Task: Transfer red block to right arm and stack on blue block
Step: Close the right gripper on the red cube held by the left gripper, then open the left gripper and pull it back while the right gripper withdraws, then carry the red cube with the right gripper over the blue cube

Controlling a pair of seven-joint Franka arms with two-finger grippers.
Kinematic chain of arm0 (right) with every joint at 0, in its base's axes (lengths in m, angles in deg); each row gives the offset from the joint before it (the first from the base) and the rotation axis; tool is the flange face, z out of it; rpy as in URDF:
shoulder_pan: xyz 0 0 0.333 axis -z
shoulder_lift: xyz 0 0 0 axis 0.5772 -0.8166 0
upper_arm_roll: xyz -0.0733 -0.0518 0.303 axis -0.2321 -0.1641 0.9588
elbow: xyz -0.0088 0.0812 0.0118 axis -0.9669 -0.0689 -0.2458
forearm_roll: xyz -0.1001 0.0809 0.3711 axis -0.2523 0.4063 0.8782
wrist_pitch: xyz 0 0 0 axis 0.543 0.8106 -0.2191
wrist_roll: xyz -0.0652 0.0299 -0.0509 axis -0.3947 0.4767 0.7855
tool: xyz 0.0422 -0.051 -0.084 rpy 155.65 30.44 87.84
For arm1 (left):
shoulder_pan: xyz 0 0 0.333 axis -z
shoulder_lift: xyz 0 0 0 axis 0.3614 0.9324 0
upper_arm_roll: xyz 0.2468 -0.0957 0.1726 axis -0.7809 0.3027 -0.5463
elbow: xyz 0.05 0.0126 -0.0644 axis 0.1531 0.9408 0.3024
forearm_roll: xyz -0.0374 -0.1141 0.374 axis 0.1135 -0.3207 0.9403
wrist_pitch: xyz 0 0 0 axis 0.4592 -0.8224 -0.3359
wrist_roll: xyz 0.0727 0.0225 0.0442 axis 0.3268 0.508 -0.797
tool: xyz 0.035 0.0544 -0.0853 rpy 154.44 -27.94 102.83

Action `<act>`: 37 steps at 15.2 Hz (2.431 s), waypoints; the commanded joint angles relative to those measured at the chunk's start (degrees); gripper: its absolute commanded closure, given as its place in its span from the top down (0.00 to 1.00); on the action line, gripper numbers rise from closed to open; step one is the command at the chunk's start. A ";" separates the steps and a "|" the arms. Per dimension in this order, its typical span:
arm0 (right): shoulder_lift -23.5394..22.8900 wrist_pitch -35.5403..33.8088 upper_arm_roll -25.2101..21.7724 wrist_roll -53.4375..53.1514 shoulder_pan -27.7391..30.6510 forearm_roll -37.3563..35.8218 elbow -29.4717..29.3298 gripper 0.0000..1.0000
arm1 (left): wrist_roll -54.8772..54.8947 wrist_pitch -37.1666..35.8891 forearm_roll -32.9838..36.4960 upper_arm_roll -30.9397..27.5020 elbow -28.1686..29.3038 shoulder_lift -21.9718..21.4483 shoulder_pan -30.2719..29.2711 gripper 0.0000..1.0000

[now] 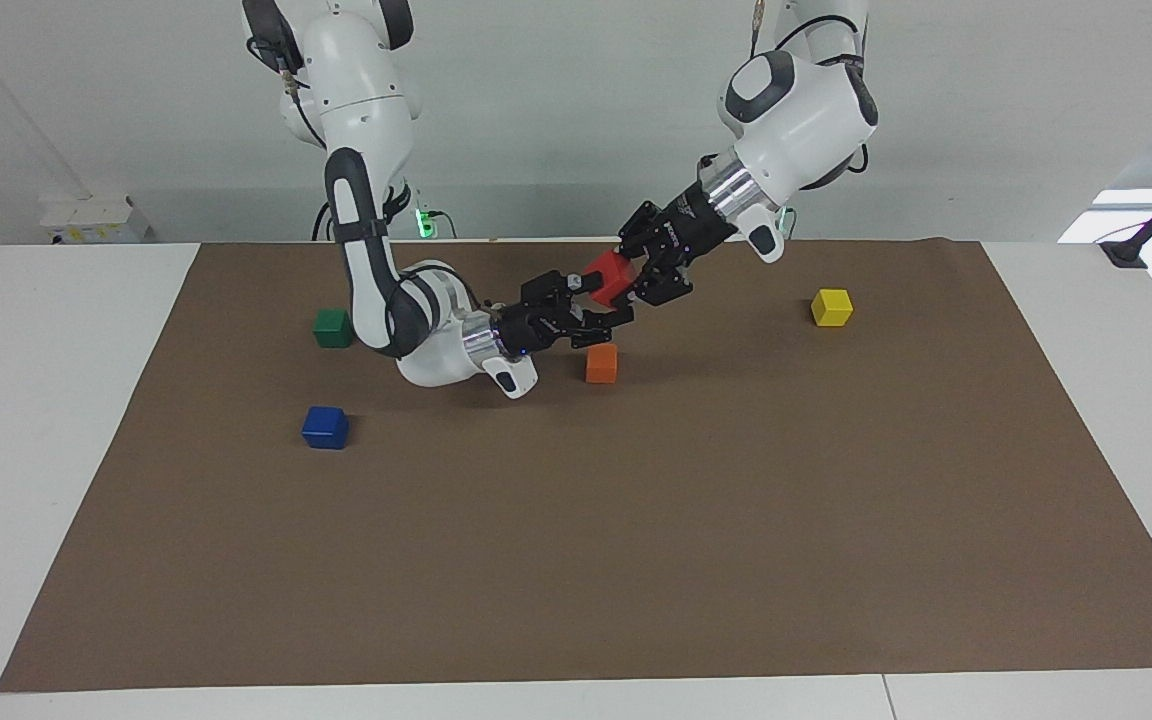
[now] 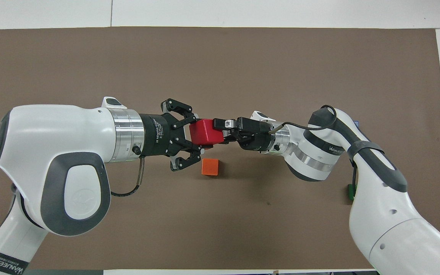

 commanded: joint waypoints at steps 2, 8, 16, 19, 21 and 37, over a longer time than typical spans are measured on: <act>-0.07 1.85 0.12 1.15 -0.24 0.39 -0.97 0.79 | 2.23 1.27 -1.50 -0.64 1.93 -1.18 0.69 0.00; -0.16 2.28 0.12 0.45 -0.15 0.39 -1.14 0.04 | 4.42 1.88 -2.11 -0.64 2.55 -0.04 0.60 0.00; 1.34 5.35 0.03 -3.59 -0.15 0.39 -1.23 0.00 | 3.73 1.80 -2.11 -0.90 1.85 -0.29 0.33 0.99; 3.70 8.95 0.03 -7.71 0.38 -1.01 -1.49 0.00 | 4.51 0.05 -1.06 -1.52 1.84 -2.66 -2.81 1.00; 5.20 11.59 -0.06 -10.87 0.55 -2.07 -2.02 0.00 | 6.52 -5.64 3.22 -1.52 0.62 -3.28 -6.85 1.00; 17.07 23.29 -0.50 -59.93 14.70 -79.96 -22.75 0.00 | 61.74 -28.24 42.25 -2.48 -6.15 -2.50 -23.04 1.00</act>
